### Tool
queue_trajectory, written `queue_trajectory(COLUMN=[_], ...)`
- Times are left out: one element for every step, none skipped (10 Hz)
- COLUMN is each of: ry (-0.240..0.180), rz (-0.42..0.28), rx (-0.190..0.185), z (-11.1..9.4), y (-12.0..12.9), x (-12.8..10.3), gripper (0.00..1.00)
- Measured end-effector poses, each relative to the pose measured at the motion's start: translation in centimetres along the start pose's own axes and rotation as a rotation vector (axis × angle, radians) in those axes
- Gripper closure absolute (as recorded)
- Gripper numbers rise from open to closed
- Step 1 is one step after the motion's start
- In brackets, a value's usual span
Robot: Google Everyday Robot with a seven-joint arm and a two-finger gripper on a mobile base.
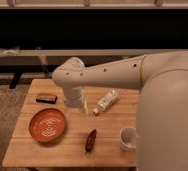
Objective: Place the pepper in the ceramic bowl
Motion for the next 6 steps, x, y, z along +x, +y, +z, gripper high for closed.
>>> queue_trajectory(ry=[0.011, 0.024, 0.046, 0.060, 0.073, 0.089], rz=[0.036, 0.062, 0.091, 0.101, 0.108, 0.114], rx=[-0.001, -0.002, 0.001, 0.002, 0.003, 0.003], z=[0.6, 1.0, 2.1, 3.1, 3.8, 5.1], y=[-1.8, -2.9, -3.9, -3.9, -3.8, -3.5], x=[1.2, 2.2, 4.0, 5.6, 6.9, 8.2], gripper=[0.35, 0.35, 0.35, 0.35, 0.35, 0.35])
